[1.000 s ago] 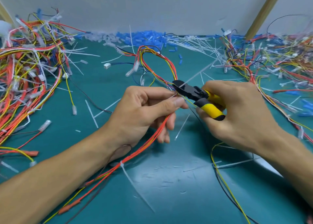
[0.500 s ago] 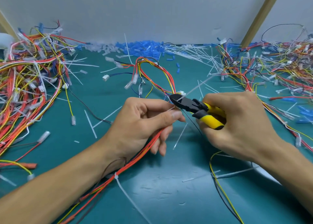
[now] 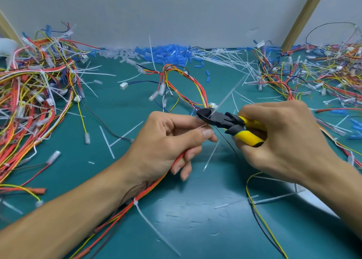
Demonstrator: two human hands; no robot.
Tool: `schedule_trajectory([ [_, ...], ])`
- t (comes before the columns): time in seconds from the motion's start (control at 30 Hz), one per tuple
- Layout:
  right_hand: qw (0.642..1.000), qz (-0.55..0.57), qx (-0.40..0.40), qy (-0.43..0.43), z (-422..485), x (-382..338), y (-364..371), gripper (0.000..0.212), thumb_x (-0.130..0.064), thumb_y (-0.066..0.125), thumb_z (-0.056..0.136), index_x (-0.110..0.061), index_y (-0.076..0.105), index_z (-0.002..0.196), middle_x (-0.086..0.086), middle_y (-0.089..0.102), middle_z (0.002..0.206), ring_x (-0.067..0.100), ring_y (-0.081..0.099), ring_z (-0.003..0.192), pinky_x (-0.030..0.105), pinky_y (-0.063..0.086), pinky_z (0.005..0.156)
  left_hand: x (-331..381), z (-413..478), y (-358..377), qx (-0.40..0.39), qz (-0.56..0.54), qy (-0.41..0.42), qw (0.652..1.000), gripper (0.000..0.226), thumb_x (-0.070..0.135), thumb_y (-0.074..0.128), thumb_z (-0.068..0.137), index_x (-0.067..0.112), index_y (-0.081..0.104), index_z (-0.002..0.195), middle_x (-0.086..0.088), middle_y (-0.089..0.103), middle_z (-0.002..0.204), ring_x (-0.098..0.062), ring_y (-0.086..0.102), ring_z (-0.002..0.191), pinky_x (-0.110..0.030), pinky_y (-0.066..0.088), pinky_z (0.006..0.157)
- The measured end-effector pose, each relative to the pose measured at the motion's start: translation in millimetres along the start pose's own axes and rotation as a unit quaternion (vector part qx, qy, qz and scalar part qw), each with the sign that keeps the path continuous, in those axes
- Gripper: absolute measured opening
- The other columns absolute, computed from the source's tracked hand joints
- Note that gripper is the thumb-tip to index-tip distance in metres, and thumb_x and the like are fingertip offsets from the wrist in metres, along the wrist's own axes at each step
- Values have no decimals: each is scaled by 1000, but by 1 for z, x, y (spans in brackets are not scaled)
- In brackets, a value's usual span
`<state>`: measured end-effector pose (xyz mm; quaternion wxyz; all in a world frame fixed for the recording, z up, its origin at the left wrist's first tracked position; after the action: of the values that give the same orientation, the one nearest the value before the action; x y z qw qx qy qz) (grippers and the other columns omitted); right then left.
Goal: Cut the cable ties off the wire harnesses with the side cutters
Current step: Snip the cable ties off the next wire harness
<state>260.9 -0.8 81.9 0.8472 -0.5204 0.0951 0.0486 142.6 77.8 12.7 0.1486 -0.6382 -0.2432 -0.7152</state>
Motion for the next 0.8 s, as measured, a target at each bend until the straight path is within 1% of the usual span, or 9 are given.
schedule_trajectory([
  [0.07,1000,-4,6,0,0,-1,-2,25,-44,51,78,-21,53,70,-6,43,59,29,42,56,38,40,51,0,0,1,-2,2,1,1000,16,14,68,88,2,77,86,-4,39,50,-12,29,28,-22,41,36],
  [0.13,1000,-8,-6,-8,0,-5,3,24,-44,51,79,-21,57,81,-6,50,70,29,49,65,40,46,57,0,0,-2,8,3,0,1000,17,14,68,87,0,77,86,-4,39,49,-13,28,28,-22,41,36],
  [0.17,1000,-3,-15,-10,0,-5,6,24,-43,52,80,-20,57,84,-7,50,73,29,49,67,41,47,58,0,0,-3,12,4,0,1000,17,13,67,87,-1,76,86,-5,39,49,-13,28,28,-22,41,36],
  [0.3,1000,-13,-4,3,0,1,1,30,-45,52,78,-16,54,68,-5,41,57,30,41,56,40,42,48,0,-1,0,4,7,-3,1000,18,15,68,88,-1,76,86,-5,39,49,-13,29,28,-21,41,36],
  [0.37,1000,-16,-3,-2,1,-2,1,26,-45,50,78,-20,55,74,-6,46,63,30,45,60,40,44,51,0,0,-1,9,5,-1,1000,19,15,68,87,-2,76,86,-5,39,49,-13,29,28,-21,41,37],
  [0.43,1000,-16,-17,-4,2,-2,6,21,-41,52,77,-21,55,79,-6,49,68,30,47,64,42,46,55,0,0,-4,15,6,0,1000,17,13,67,88,-2,76,86,-5,39,49,-13,28,28,-22,41,37],
  [0.53,1000,-4,-18,8,1,4,6,25,-36,58,76,-13,53,66,0,42,55,36,39,57,43,41,48,0,-1,-1,3,9,2,1000,17,12,68,90,-2,76,86,-5,39,49,-14,29,28,-23,42,37],
  [0.67,1000,-22,-14,-3,1,-1,5,24,-41,54,77,-17,57,73,-4,46,62,31,45,60,41,44,52,1,-1,-3,12,4,0,1000,17,13,68,88,-1,76,86,-6,39,50,-13,29,28,-22,42,37],
  [0.8,1000,-7,-16,-2,1,2,1,28,-43,50,74,-17,48,63,1,35,52,35,35,54,38,33,48,1,-2,2,-13,-9,-1,1000,19,14,68,89,-3,75,87,-4,39,49,-13,30,28,-21,42,38],
])
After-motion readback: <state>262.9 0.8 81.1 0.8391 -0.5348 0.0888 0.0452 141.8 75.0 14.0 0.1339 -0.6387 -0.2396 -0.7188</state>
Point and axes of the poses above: each hand's wrist, its own z-axis towards the middle knuckle, its own y-axis out of the palm, x = y × z, the point moved 10 cm from there along z, towards the middle knuckle
